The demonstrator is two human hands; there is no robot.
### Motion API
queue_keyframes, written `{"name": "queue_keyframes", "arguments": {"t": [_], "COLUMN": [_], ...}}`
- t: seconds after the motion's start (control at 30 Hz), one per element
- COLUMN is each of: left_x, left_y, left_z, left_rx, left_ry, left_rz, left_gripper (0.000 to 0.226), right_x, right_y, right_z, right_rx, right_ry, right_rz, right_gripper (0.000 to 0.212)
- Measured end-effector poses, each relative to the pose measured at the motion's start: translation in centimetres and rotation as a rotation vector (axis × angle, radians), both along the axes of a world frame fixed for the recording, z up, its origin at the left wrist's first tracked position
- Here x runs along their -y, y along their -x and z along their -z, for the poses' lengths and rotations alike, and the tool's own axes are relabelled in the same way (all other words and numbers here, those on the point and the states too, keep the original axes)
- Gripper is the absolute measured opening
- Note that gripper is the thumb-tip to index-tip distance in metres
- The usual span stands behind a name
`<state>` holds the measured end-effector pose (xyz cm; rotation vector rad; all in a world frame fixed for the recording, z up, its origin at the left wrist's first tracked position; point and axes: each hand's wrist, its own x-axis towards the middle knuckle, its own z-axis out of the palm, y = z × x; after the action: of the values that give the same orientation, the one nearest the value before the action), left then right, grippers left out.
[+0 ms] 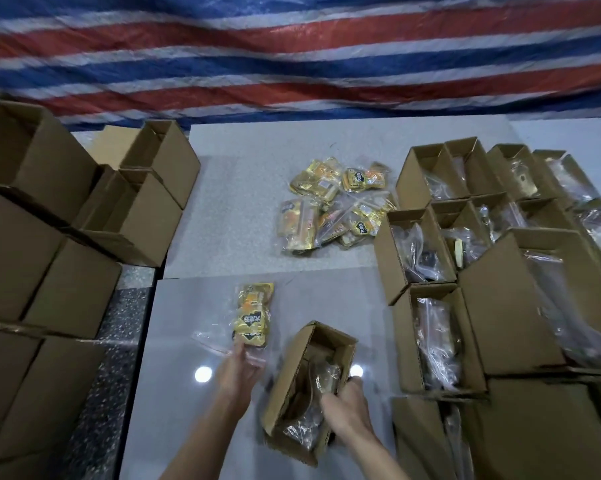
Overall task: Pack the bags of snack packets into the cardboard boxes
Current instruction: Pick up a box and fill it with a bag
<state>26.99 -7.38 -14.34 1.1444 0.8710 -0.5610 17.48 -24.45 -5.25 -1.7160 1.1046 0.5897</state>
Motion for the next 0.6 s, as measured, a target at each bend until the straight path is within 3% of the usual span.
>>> {"name": "queue_keyframes", "arguments": {"t": [0.27,0.5,0.6], "left_x": [-3.2,-4.0,-3.7], "left_y": [3.7,4.8,6.1], "left_z": [-4.3,-8.3,-10.6], "left_rx": [0.139,0.218,0.278], "left_ry": [-0.264,-0.109,-0.03], "left_rz": [0.177,0.277,0.349], "left_gripper": [0.001,0.026,0.026], "right_x": [-1.3,-2.1,-2.1], "right_y": [3.8,5.7,6.8], "right_z": [0.2,-0.5,-0.6], "right_rx": [0.013,0.014,0.009], "right_ry": [-0.009,0.072,0.079], "right_rz": [0.04,0.019,-0.024], "right_gripper": [0.027,0.032,0.024]}}
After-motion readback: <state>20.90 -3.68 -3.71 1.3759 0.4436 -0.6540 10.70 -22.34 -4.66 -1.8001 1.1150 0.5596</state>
